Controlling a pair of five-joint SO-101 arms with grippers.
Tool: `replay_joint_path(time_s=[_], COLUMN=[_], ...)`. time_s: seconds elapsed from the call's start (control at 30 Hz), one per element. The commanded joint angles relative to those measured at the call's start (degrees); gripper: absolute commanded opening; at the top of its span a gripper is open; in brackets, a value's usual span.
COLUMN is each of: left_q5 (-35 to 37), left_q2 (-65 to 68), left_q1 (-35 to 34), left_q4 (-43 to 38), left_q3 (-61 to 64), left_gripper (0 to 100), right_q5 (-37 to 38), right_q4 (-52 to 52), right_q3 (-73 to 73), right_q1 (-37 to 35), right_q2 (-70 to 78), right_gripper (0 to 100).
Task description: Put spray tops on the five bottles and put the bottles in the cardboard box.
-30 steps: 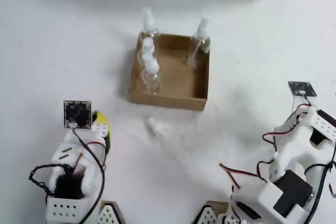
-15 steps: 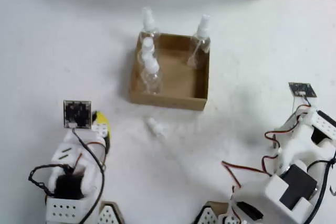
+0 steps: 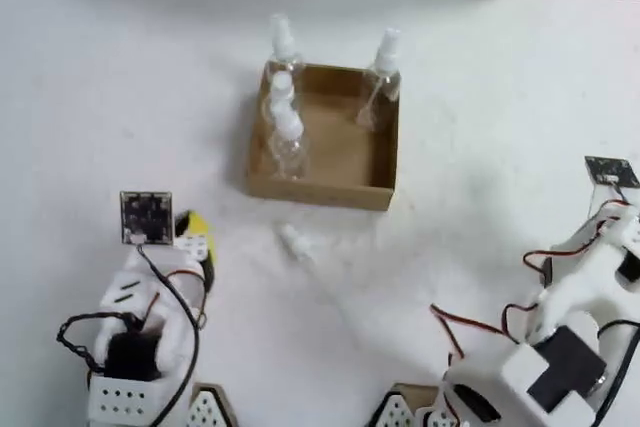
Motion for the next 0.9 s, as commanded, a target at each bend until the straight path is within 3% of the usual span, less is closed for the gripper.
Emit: replay_joint_path(time_s=[0.0, 0.13, 0.53, 0.7, 0.87], left_q5=[6.2, 6.6, 6.7, 7.6, 16.1], left_q2=[-0.5, -0.4, 0.7, 16.4, 37.2], left_q1=[5.1, 10.9, 19.7, 20.1, 22.6], left_q4=[2.7, 4.0, -0.4, -0.1, -0.3], left_q3=[-7.0, -9.2, -12.2, -24.3, -35.1], left_gripper=[2, 2, 2, 2, 3], right_q5=[2.5, 3.6, 3.6, 3.6, 3.6], right_q4=[2.5, 2.8, 2.9, 2.9, 2.9], right_q3=[-2.6, -2.1, -1.8, -1.7, -1.7], right_q1=[1.6, 2.0, 2.2, 2.2, 2.1], right_q2=[-3.0, -3.0, -3.0, -2.9, -2.9], right_gripper=[1.7, 1.7, 1.7, 1.7, 1.7])
